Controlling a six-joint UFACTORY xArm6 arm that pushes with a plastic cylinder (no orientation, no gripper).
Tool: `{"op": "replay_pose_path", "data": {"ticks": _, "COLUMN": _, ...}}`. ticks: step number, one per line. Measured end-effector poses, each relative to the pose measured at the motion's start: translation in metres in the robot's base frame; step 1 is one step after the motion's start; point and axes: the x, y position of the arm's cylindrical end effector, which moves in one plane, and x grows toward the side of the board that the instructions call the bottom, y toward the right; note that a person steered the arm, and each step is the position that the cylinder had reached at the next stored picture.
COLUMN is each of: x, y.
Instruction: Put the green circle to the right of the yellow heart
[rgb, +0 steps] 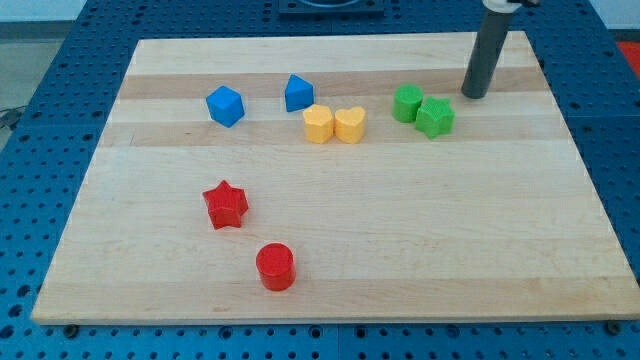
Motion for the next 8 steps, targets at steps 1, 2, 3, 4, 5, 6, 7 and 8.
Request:
{"op": "replay_pose_path", "data": {"ticks": 1, "x": 0.0, "y": -0.02}}
{"op": "replay_pose_path", "data": {"ticks": 2, "x": 0.0, "y": -0.038}}
{"op": "replay_pose_path", "data": {"ticks": 3, "x": 0.0, "y": -0.049}}
{"op": "replay_pose_path", "data": {"ticks": 4, "x": 0.004, "y": -0.059}}
{"op": "replay_pose_path", "data": {"ticks": 5, "x": 0.012, "y": -0.068}}
{"op": "replay_pose_path", "data": {"ticks": 6, "x": 0.02, "y": -0.077}}
{"op": "replay_pose_path", "data": {"ticks": 7, "x": 0.029, "y": -0.087}}
{"op": "replay_pose_path", "data": {"ticks": 8, "x": 0.029, "y": -0.088}}
